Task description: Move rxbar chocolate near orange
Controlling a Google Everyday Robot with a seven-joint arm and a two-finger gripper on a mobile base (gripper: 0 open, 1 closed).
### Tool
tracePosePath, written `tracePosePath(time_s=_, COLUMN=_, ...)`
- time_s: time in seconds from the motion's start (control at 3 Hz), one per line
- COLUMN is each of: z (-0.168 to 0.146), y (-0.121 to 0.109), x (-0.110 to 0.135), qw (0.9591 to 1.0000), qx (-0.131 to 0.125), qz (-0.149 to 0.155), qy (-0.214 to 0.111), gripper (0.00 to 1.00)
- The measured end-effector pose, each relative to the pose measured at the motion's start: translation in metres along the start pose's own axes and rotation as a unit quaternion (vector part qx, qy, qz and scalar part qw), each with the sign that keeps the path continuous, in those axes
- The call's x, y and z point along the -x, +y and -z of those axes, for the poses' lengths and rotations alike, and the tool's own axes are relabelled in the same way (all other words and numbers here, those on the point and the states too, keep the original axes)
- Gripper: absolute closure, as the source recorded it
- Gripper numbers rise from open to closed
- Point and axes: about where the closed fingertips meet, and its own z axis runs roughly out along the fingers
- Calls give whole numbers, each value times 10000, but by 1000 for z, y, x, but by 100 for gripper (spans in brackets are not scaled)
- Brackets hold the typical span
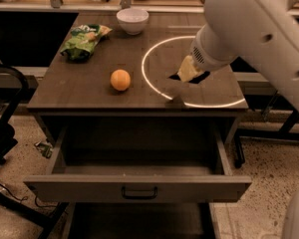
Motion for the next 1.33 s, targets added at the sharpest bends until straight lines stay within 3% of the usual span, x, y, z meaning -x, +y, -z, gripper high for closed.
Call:
tracePosePath(time_s=0.67, z=-55, y=27, x=12, qw=9990, qx=430, qz=25, qy=132, gripper=100)
tracePosePath(time_s=1.0, z=-58, y=28, x=13, qw=9989, qx=450, qz=25, qy=131, gripper=84)
tracePosePath(time_s=1.33, z=-61, y=29, x=13, qw=9988, qx=464, qz=24, qy=129, gripper=60)
